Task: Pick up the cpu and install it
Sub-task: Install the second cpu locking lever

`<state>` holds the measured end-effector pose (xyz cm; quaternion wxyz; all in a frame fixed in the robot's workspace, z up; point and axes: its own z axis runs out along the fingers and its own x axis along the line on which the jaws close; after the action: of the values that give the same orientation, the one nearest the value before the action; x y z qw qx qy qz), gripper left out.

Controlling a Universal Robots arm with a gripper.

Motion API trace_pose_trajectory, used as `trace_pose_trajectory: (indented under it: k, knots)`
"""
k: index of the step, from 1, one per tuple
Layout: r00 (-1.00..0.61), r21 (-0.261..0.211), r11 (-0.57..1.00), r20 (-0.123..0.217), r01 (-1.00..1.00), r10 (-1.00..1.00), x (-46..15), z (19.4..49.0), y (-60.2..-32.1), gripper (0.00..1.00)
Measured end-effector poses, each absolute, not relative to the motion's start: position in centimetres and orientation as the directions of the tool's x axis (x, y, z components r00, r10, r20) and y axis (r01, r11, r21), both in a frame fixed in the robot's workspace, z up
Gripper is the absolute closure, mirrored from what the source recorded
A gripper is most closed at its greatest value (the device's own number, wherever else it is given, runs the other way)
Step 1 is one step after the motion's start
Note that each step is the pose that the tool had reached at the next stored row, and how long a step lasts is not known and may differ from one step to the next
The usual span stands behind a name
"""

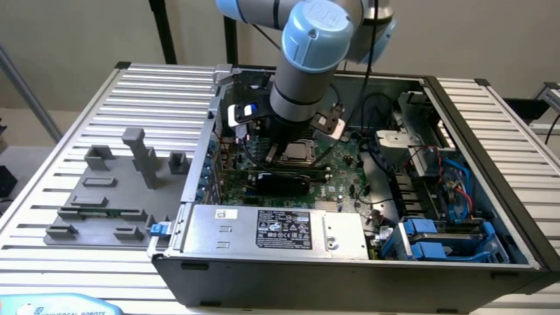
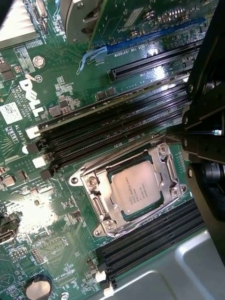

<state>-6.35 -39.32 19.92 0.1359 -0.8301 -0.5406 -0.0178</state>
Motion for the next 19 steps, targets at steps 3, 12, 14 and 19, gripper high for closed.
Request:
trace_pose_trajectory:
  k: [3, 12, 14, 19]
  knots:
    - [0.415, -0.206, -0.379, 0.176, 0.902, 0.893, -6.4, 19.8, -39.2, 0.89]
    - [0.415, -0.203, -0.382, 0.157, 0.901, 0.896, -6.4, 19.6, -38.9, 0.89]
    - [0.416, -0.206, -0.383, 0.153, 0.900, 0.896, -6.4, 19.8, -38.9, 0.89]
    - [0.417, -0.210, -0.383, 0.150, 0.899, 0.896, -6.4, 21.5, -38.9, 0.89]
